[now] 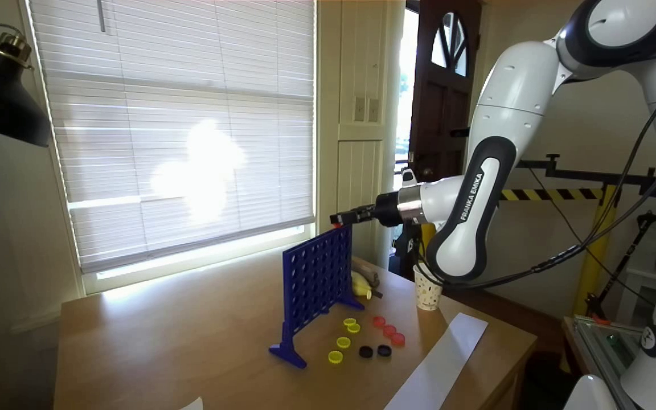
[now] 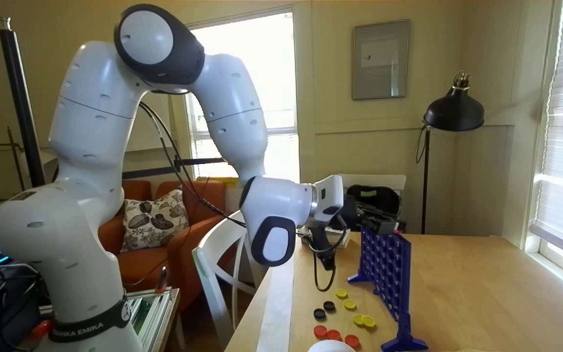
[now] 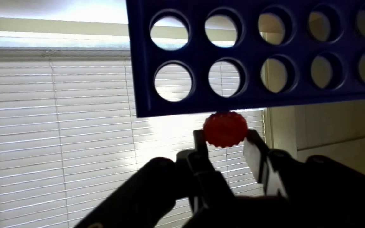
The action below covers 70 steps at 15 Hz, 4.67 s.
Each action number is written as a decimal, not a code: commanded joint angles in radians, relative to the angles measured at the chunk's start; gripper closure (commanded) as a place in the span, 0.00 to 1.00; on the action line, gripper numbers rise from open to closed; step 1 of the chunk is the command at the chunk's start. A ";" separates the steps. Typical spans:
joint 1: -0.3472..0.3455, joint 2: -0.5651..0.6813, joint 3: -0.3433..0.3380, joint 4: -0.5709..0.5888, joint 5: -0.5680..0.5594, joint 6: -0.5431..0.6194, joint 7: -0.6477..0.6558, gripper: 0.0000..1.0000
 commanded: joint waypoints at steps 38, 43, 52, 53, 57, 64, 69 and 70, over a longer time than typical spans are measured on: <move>0.014 0.058 0.008 0.057 0.007 0.029 -0.043 0.90; 0.019 0.060 0.009 0.062 0.007 0.030 -0.044 0.90; 0.025 0.054 0.002 0.070 0.028 0.030 -0.083 0.90; 0.024 0.054 0.003 0.070 0.026 0.030 -0.082 0.90; 0.024 0.051 0.003 0.065 0.027 0.030 -0.081 0.90; 0.029 0.021 0.003 0.030 0.083 0.029 -0.076 0.90; 0.029 0.030 0.006 0.036 0.094 0.028 -0.070 0.90; 0.029 0.031 0.007 0.035 0.093 0.028 -0.067 0.90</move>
